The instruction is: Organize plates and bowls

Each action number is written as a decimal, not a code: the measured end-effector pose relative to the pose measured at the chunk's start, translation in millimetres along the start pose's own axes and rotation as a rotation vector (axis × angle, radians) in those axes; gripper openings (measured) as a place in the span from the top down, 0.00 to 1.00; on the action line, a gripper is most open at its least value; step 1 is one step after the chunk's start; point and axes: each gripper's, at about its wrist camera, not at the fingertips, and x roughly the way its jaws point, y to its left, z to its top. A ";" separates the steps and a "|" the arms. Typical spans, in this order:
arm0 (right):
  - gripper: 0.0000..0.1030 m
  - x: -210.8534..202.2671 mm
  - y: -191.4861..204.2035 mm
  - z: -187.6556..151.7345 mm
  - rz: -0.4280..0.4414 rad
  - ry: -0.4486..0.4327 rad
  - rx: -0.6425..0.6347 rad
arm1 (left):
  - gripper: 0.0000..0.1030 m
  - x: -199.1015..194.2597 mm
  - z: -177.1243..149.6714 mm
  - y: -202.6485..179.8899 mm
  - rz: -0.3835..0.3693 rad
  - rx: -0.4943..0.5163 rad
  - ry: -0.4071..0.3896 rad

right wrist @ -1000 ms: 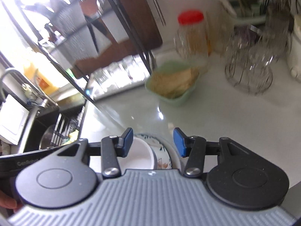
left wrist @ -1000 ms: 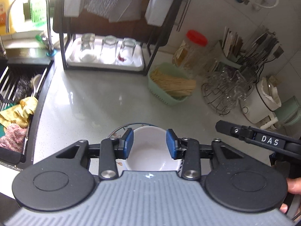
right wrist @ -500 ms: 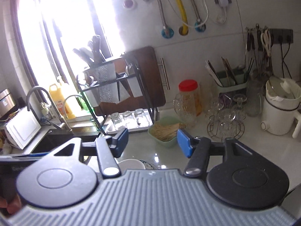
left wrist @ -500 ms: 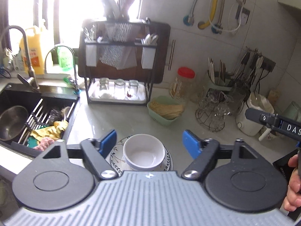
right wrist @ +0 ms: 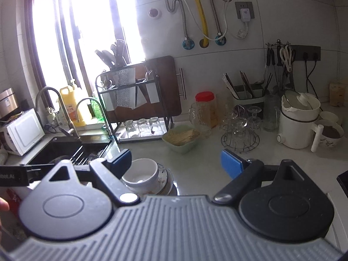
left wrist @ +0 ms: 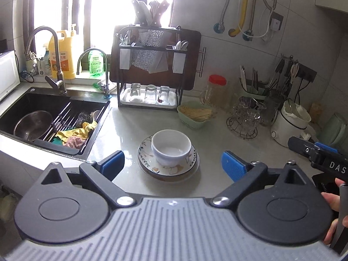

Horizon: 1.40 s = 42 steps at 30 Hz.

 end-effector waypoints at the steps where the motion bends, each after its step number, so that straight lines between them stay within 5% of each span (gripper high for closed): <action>1: 0.12 -5.2 0.2 -4.3 0.006 -0.001 0.001 | 0.05 -4.8 -4.8 0.6 0.000 -0.003 0.000; 12: 0.12 -51.1 1.0 -37.4 0.029 -0.033 0.019 | 0.04 -32.5 -40.3 -4.6 -0.027 -0.003 -0.004; 13: 0.00 -52.1 0.7 -40.1 0.032 -0.027 0.025 | 0.04 -33.4 -43.3 -5.8 -0.028 0.002 0.000; 42: 0.00 -67.6 -3.4 -68.1 0.019 0.006 0.039 | 0.04 -43.9 -71.7 -8.4 -0.019 0.015 0.013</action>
